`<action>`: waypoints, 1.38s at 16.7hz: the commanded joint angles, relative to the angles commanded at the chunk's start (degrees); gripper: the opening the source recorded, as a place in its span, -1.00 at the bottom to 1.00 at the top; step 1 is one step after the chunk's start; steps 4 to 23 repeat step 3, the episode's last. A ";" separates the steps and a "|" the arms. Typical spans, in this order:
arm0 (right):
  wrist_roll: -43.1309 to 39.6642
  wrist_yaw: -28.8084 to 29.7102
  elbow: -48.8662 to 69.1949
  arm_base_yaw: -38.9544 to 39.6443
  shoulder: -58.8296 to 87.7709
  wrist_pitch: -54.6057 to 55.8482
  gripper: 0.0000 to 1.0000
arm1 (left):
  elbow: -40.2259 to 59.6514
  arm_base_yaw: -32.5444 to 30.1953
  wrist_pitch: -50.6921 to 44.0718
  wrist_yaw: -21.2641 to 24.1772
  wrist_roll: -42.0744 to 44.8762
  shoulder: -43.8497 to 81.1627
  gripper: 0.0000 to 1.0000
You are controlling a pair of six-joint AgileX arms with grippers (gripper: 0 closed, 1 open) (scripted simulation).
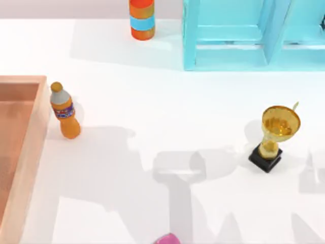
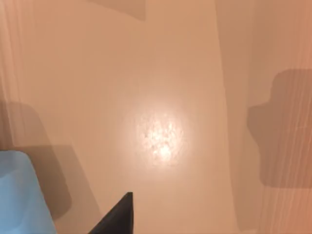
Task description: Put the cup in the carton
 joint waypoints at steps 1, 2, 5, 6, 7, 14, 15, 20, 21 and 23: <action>0.00 0.00 0.00 0.00 0.00 0.00 1.00 | 0.00 0.00 0.00 0.00 0.00 0.00 1.00; 0.00 0.00 0.00 0.00 0.00 0.00 1.00 | 0.00 0.00 0.00 0.00 0.00 0.00 1.00; 0.00 0.00 0.00 0.00 0.00 0.00 1.00 | 0.00 0.00 0.00 0.00 0.00 0.00 1.00; 0.00 0.00 0.00 0.00 0.00 0.00 1.00 | 0.00 0.00 0.00 0.00 0.00 0.00 1.00; 0.00 0.00 0.00 0.00 0.00 0.00 1.00 | 0.00 0.00 0.00 0.00 0.00 0.00 1.00; 0.00 0.00 0.00 0.00 0.00 0.00 1.00 | 0.00 0.00 0.00 0.00 0.00 0.00 1.00; 0.00 0.00 0.00 0.00 0.00 0.00 1.00 | 0.00 0.00 0.00 0.00 0.00 0.00 1.00; 0.00 0.00 0.00 0.00 0.00 0.00 1.00 | 0.00 0.00 0.00 0.00 0.00 0.00 1.00; 0.00 0.00 0.00 0.00 0.00 0.00 1.00 | 0.00 0.00 0.00 0.00 0.00 0.00 1.00; 0.00 0.00 0.00 0.00 0.00 0.00 1.00 | 0.00 0.00 0.00 0.00 0.00 0.00 1.00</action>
